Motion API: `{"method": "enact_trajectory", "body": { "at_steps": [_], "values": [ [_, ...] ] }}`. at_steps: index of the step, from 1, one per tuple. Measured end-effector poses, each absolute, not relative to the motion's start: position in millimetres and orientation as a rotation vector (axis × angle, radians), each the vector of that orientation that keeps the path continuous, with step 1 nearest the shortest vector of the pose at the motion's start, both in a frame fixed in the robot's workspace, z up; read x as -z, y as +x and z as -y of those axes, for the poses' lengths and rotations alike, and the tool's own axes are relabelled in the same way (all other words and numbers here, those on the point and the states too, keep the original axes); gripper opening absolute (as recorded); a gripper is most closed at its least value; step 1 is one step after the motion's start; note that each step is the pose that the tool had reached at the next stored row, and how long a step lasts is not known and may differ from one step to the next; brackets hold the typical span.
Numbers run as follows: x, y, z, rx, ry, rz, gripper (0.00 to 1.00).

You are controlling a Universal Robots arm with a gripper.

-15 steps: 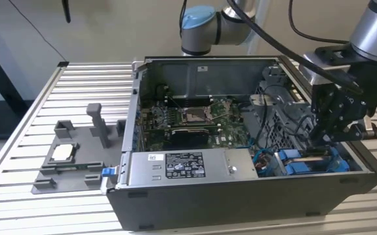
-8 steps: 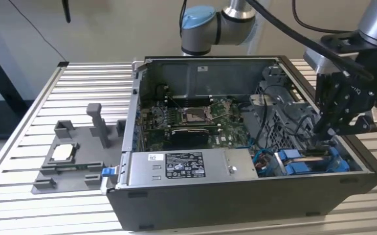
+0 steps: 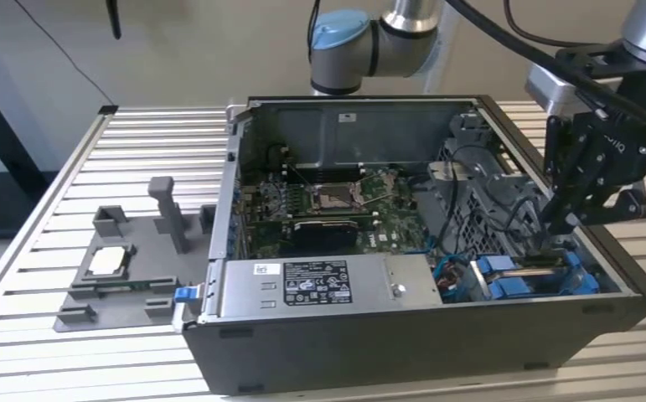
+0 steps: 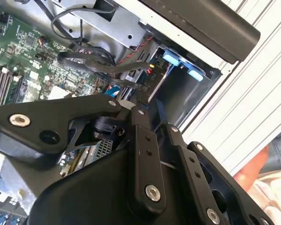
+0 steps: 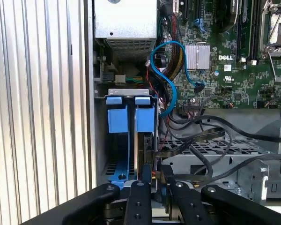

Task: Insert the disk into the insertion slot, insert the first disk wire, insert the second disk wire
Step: 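Insert the second disk wire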

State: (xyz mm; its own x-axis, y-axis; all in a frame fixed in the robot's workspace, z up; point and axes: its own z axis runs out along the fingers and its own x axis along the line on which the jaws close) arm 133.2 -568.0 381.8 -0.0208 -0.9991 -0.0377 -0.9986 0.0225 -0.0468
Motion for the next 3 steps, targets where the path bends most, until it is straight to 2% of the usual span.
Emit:
{"method": "enact_trajectory", "body": {
  "at_steps": [3],
  "values": [
    [-381.8,133.2,568.0,0.01,-2.155,-2.203,0.24]
  ]
}}
